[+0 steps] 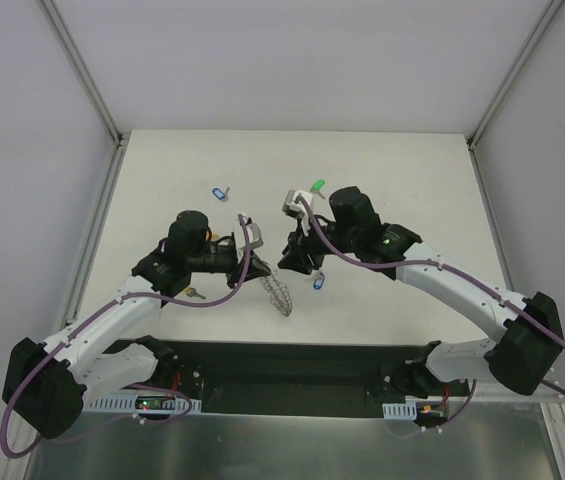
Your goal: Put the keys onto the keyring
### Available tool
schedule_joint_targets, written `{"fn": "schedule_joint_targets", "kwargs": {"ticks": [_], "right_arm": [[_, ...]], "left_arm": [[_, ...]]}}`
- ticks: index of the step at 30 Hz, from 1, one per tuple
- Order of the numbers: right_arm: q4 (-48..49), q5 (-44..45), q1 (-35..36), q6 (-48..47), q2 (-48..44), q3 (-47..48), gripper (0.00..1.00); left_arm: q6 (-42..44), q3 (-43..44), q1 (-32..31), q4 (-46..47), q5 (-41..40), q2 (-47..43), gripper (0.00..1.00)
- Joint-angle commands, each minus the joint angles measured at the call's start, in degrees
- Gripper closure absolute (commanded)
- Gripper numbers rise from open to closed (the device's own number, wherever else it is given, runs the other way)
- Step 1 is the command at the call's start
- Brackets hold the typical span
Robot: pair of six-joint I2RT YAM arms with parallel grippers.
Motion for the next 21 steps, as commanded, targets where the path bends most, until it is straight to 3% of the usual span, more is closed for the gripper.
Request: {"fn": "schedule_joint_targets", "kwargs": {"ticks": [1,12,13,18,21], "right_arm": [[1.0,-6.2,0.5,-3.1,2.0,2.7,0.58],[0.9,-9.7,0.8,-6.3,5.7,3.3,0.64],[0.9,-9.7,0.7,-6.6,5.7,3.7,0.66],[1.1,-9.3,0.8,-6.8,5.2,3.7,0.98],[2.8,-9.1,0.3,-5.0,3.6,2.3,0.99]], "left_arm": [[-1.8,3.5,0.3,0.9,3.6,-1.5,1.0],[-6.1,6.2,0.3,-0.4,4.3,-1.5,1.0],[-6.3,6.4,0.3,-0.4,4.3,-1.5,1.0],[-7.3,7.6,0.4,-2.0,4.1,-1.4,1.0],[-8.2,8.0,0.5,-2.0,1.4,-2.7,0.97]]}}
